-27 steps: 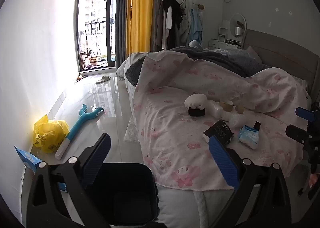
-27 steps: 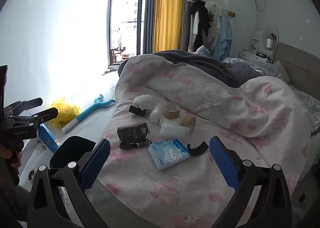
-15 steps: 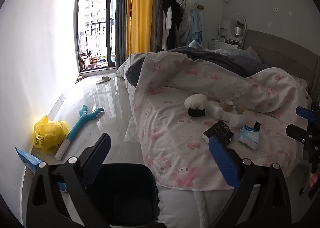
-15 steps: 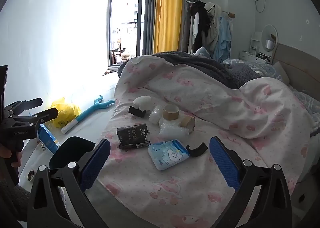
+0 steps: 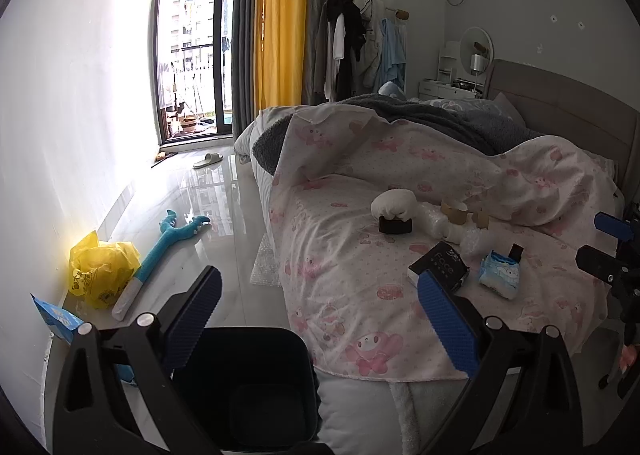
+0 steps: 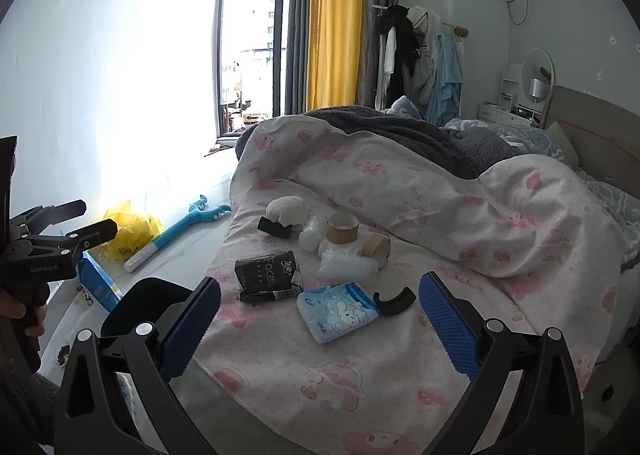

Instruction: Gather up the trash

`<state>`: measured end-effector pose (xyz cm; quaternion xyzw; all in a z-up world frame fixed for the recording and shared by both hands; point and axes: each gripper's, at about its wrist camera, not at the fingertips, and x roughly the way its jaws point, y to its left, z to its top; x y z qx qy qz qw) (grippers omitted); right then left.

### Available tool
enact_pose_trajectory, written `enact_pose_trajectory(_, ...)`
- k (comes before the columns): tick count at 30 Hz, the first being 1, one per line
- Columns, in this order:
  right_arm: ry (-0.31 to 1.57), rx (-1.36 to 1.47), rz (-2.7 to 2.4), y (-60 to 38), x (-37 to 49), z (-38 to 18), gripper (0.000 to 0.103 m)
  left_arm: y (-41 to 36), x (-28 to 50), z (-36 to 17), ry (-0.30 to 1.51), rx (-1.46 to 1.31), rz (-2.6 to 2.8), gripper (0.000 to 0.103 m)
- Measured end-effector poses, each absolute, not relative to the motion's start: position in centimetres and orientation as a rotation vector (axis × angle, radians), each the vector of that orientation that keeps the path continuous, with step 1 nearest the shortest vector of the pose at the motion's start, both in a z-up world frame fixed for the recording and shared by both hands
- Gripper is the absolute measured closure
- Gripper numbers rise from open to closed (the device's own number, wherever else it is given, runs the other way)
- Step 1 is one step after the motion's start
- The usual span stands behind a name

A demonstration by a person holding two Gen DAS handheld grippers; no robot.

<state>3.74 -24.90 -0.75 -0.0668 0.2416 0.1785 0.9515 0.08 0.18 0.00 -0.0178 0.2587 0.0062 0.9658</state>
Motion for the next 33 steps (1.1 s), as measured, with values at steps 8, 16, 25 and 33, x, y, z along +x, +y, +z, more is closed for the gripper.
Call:
enact_pose_trajectory(8, 0.488, -0.134, 0.364, -24.99, 3.74, -0.78, 0.003, 0.11, 0.07, -0.06, 0.523, -0.034, 0.013, 0.003)
enact_pose_trajectory(16, 0.489, -0.13, 0.366, -25.15, 3.83, -0.89, 0.003, 0.07, 0.1, -0.08, 0.524, -0.032, 0.013, 0.003)
enact_pose_trajectory(25, 0.487, -0.133, 0.363, -25.11, 3.8, -0.96, 0.003, 0.06, 0.11, -0.07, 0.525, -0.033, 0.013, 0.003)
enact_pose_trajectory(33, 0.486, -0.133, 0.362, -25.38, 3.83, -1.0, 0.003, 0.17, 0.1, -0.03, 0.525, -0.032, 0.013, 0.003)
